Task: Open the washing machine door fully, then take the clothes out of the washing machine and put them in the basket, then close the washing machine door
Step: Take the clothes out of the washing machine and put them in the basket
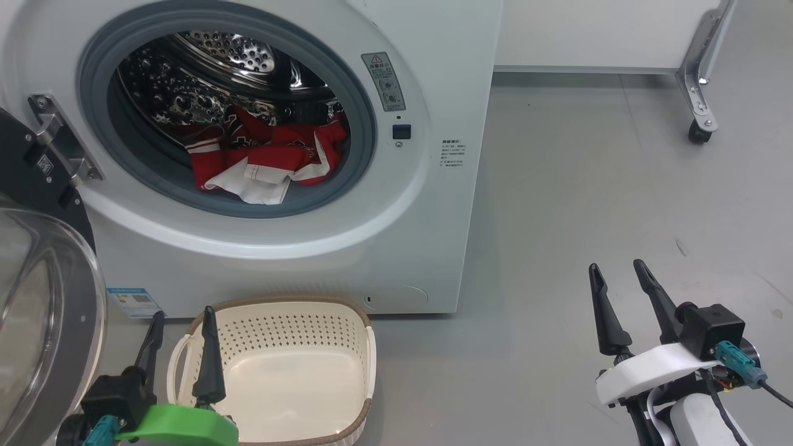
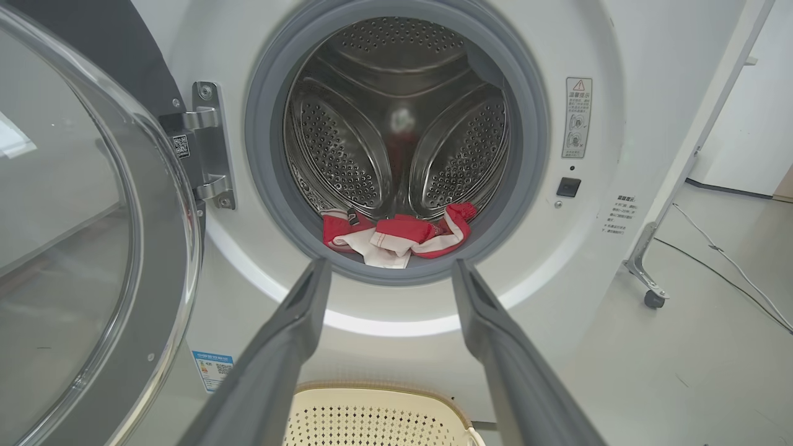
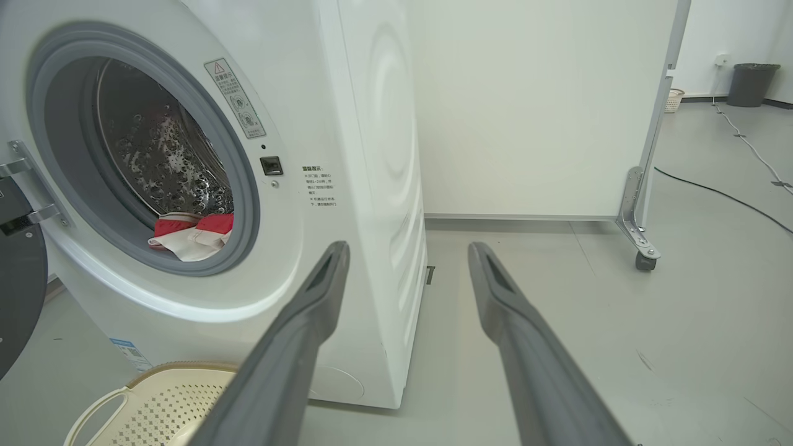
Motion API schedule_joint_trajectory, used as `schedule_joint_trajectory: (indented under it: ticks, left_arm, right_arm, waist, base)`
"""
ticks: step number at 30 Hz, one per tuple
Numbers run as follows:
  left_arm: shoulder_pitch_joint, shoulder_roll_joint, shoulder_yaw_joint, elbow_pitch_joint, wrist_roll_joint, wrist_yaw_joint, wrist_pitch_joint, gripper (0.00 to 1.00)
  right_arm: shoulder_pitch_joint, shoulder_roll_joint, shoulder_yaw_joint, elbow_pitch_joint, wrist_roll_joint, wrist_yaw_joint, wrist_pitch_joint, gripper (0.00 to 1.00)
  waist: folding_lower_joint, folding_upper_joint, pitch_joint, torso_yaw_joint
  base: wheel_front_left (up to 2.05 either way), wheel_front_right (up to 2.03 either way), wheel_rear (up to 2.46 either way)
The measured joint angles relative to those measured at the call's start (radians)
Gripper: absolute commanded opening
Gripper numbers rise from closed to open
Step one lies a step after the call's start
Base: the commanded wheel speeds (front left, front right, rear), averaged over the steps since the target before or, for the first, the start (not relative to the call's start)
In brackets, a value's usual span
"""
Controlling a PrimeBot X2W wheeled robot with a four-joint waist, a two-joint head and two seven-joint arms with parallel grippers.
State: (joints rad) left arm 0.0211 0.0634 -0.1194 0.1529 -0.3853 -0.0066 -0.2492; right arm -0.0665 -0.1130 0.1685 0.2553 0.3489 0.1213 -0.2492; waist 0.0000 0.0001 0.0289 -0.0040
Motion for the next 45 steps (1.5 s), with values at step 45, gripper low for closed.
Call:
schedule_joint_trajectory:
  ticks: [45]
  left_arm:
    - [0.004, 0.000, -0.005, 0.000, -0.001, -0.004, 0.000, 1.00]
  right_arm:
    - [0.005, 0.004, -0.006, 0.000, 0.000, 0.001, 0.000, 1.00]
  waist:
    - [0.0000, 0.0000, 0.019, -0.011]
  base:
    - [0.06, -0.06, 0.00]
